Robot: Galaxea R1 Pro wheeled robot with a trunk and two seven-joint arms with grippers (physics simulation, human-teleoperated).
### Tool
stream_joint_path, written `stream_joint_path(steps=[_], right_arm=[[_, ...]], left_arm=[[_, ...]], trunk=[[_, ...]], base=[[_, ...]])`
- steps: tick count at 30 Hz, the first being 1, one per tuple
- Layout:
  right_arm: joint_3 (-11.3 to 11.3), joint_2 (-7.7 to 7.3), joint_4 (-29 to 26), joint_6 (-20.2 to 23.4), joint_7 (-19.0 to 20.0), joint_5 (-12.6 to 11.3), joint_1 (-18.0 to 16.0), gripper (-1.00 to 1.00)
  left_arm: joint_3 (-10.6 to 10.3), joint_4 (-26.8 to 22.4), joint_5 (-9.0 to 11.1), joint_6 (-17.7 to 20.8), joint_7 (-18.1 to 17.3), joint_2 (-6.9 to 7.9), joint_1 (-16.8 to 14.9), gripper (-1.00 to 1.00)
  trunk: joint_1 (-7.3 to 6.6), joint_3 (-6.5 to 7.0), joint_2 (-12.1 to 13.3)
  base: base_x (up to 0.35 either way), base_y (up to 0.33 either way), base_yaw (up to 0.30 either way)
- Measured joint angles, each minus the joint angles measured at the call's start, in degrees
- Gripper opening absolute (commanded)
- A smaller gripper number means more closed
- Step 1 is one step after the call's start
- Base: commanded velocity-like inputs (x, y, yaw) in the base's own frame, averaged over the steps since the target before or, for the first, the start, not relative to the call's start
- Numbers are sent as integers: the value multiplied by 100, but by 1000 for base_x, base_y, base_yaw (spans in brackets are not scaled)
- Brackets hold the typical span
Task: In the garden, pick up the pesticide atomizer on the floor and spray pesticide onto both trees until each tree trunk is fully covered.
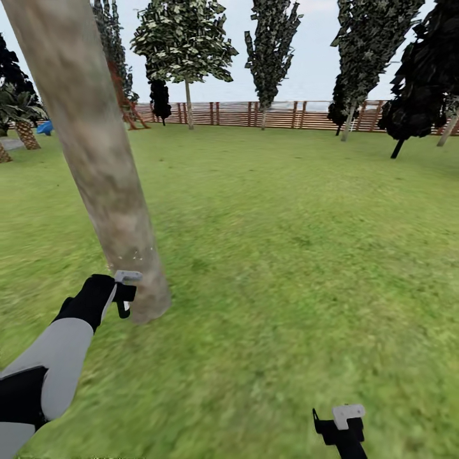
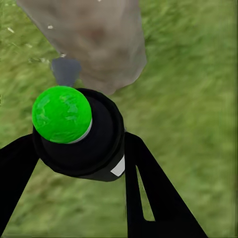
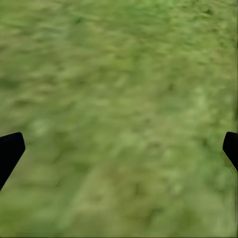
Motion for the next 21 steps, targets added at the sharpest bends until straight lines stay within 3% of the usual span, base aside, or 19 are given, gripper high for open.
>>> stream_joint_path(steps=[3,7,15,21], right_arm=[[0,2,0,0,0,0,0,100],[0,3,0,0,0,0,0,100],[0,3,0,0,0,0,0,100],[2,3,0,0,0,0,0,100]], left_arm=[[26,6,-58,-18,8,103,9,-100],[30,27,-74,-46,-1,486,45,-100],[14,115,-36,-63,68,488,176,-100],[31,101,-52,-66,96,508,352,-100]], trunk=[[0,0,0],[0,0,0],[0,0,0],[0,0,0]], base=[[80,-275,267],[81,-275,225],[87,-275,19],[196,-140,245]])
